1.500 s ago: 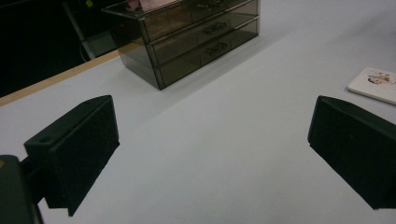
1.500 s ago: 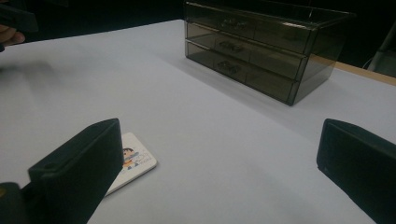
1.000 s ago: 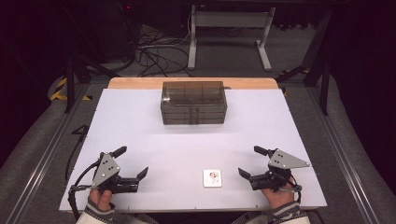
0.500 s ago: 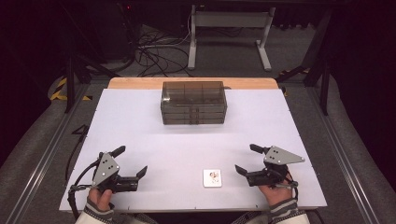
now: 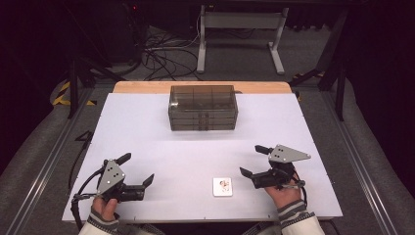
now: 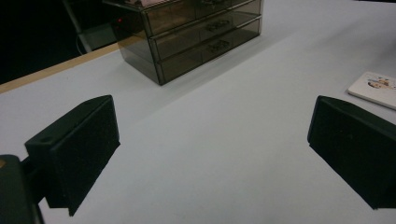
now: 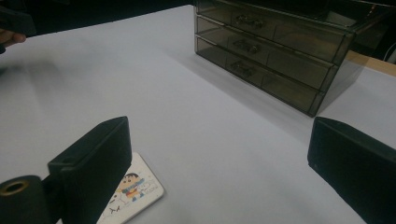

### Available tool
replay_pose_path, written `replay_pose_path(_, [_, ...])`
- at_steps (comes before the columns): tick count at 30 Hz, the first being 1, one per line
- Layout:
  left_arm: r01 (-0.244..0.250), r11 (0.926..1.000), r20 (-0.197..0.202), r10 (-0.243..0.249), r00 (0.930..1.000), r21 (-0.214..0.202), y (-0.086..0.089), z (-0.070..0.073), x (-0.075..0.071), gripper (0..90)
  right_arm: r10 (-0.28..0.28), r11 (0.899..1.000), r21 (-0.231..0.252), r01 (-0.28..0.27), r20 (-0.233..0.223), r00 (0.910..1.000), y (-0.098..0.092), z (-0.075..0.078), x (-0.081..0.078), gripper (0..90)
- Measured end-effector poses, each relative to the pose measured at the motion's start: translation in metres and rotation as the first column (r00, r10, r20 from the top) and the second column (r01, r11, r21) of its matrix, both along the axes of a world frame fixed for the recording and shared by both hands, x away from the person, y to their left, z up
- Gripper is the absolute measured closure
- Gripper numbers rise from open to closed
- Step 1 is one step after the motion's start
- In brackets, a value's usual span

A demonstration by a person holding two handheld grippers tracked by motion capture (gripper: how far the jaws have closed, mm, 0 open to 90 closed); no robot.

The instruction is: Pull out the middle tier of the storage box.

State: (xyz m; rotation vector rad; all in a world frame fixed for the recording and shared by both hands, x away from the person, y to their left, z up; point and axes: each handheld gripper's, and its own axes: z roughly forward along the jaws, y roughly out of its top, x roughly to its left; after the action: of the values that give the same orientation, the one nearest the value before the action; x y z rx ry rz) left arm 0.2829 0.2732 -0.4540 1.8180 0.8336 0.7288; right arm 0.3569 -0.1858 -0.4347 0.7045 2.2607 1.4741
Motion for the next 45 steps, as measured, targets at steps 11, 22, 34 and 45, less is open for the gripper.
replay_pose_path(11, [-0.014,0.9999,0.002,0.014,0.9999,-0.006,0.000,0.000,0.000,2.9,0.001,1.000,-0.021,0.000,0.039,0.9992,0.021,0.015,0.011,8.4])
replay_pose_path(22, [-0.008,0.9999,-0.002,0.008,1.0000,0.008,0.002,0.000,0.000,3.0,0.026,0.998,-0.055,-0.024,0.043,0.9987,0.045,0.020,0.026,8.7])
replay_pose_path(34, [-0.008,0.9999,-0.008,0.008,0.9999,0.008,0.001,-0.001,0.001,3.0,0.084,0.995,-0.056,-0.082,0.035,0.9959,0.061,0.023,0.033,8.7])
replay_pose_path(45, [-0.011,0.9999,-0.009,0.012,0.9999,0.011,0.001,-0.001,0.001,3.0,0.126,0.991,-0.065,-0.120,0.090,0.9879,0.070,0.031,0.030,14.2])
